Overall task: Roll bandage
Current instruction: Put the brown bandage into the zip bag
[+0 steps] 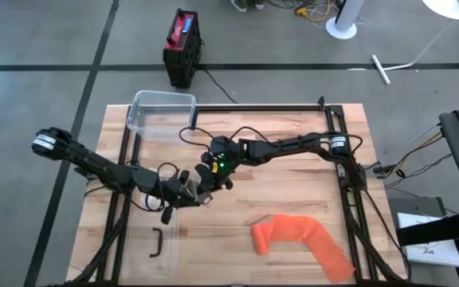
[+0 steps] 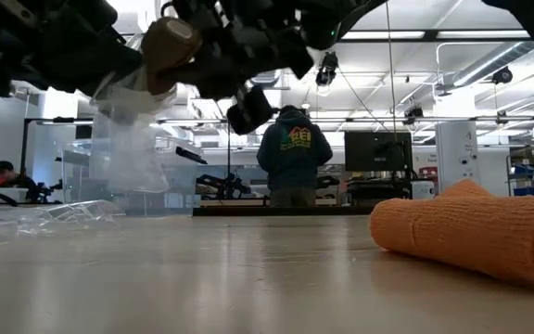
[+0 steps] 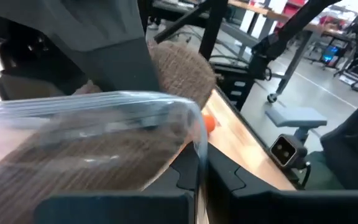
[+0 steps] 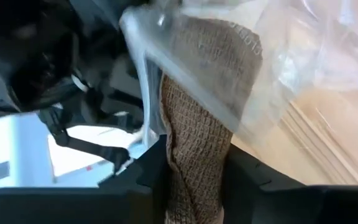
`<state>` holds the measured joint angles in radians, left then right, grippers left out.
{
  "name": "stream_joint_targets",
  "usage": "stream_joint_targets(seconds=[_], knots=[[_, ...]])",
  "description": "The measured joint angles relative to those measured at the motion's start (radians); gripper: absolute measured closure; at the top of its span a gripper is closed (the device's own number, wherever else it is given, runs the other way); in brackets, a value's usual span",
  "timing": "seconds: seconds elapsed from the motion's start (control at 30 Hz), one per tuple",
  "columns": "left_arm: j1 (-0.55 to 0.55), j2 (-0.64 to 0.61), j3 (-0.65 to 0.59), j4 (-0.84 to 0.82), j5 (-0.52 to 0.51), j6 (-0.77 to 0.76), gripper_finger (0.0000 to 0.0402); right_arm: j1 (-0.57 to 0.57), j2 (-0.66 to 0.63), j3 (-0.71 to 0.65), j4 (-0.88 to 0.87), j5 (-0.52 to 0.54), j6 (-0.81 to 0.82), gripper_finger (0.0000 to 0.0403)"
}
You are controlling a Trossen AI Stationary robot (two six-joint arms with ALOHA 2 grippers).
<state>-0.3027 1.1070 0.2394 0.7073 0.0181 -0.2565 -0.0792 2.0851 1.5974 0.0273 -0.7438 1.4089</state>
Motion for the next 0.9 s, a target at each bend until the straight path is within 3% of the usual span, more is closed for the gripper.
stream_joint_targets(seconds=[0.6, 0.9], knots=[[0.001, -0.001, -0.001, -0.09, -0.009, -0.015, 0.0401, -0.007, -0.007, 0.0, -0.057, -0.083, 0.005, 0.0134], [0.001, 0.0, -0.001, -0.089, -0.01, -0.015, 0.0401, -0.024, -0.001, 0.0, -0.082, -0.147, 0.011, 0.0101]])
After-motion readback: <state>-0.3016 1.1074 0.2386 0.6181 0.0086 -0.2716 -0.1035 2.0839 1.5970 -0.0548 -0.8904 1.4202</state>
